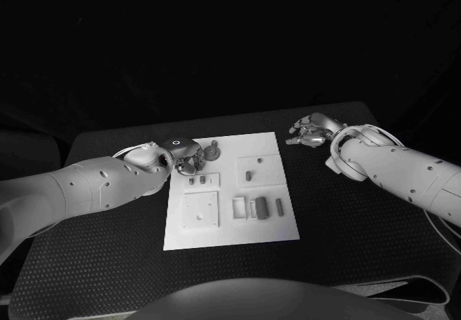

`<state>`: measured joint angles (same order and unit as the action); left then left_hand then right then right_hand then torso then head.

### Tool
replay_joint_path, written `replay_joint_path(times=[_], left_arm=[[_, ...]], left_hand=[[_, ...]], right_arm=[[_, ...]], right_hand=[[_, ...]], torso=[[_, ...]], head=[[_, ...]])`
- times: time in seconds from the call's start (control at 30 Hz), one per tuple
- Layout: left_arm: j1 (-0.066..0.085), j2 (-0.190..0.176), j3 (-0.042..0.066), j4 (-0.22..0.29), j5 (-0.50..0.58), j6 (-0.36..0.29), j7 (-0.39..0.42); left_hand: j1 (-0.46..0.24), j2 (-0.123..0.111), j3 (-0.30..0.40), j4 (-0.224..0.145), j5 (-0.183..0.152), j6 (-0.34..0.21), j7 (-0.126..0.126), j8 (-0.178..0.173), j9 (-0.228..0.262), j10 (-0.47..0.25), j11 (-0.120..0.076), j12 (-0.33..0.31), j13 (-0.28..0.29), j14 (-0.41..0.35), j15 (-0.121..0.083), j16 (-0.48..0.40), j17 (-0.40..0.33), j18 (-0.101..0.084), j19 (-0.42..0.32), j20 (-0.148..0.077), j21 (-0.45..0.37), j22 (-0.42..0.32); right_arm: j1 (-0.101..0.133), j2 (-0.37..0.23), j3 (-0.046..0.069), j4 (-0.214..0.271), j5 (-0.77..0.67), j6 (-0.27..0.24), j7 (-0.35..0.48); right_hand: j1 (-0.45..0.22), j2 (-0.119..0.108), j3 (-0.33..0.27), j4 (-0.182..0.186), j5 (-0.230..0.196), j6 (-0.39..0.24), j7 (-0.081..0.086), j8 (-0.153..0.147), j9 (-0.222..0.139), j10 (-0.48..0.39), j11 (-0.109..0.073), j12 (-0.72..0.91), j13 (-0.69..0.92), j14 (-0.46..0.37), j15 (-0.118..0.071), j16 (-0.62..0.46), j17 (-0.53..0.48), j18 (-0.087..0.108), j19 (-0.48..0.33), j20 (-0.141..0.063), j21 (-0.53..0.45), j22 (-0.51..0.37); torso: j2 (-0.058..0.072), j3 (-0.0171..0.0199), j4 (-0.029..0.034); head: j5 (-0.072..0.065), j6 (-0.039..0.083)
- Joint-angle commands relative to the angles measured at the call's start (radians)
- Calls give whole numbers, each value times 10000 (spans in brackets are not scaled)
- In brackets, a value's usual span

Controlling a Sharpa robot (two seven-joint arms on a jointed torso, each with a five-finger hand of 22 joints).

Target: Assemble the parts on the task board

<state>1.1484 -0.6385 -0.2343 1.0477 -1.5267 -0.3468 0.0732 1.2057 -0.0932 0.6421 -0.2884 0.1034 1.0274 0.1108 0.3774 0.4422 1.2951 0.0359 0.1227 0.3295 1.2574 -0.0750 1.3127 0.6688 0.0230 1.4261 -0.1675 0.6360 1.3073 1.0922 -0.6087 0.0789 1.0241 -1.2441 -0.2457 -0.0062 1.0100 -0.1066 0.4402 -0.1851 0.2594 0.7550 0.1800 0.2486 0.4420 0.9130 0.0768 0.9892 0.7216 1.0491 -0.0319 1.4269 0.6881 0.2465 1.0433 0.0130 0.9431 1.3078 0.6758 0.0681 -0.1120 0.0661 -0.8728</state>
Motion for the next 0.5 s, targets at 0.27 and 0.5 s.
replay_joint_path(times=[0.27, 0.5], left_arm=[[-61, 114, -20, -71, -194, 387, -72], [-61, 136, -19, -71, -173, 260, -10]], left_hand=[[-106, 43, -28, 19, -57, 31, 8, 11, 7, 78, -9, -69, 31, -31, -29, -61, 17, 1472, 6, -62, 62, 188], [-117, 38, -36, 16, -71, 12, 13, -4, 9, 68, -8, -84, 38, -32, -27, -63, 20, 1470, 2, -63, 60, 187]], right_arm=[[-4, 0, 0, 12, -69, 65, 74], [-5, 4, 0, 4, -69, 61, 77]], right_hand=[[-118, 3, 5, 13, -8, 19, 83, 57, -11, -84, -15, 70, -18, -81, -20, -38, -15, 153, -7, -79, -40, 161], [-123, 2, 4, 16, -8, 18, 83, 57, -11, -84, -15, 71, -19, -81, -20, -38, -15, 153, -7, -79, -40, 161]], torso=[[0, -3, 3], [-3, 6, -2]], head=[[-23, 2], [-34, 2]])
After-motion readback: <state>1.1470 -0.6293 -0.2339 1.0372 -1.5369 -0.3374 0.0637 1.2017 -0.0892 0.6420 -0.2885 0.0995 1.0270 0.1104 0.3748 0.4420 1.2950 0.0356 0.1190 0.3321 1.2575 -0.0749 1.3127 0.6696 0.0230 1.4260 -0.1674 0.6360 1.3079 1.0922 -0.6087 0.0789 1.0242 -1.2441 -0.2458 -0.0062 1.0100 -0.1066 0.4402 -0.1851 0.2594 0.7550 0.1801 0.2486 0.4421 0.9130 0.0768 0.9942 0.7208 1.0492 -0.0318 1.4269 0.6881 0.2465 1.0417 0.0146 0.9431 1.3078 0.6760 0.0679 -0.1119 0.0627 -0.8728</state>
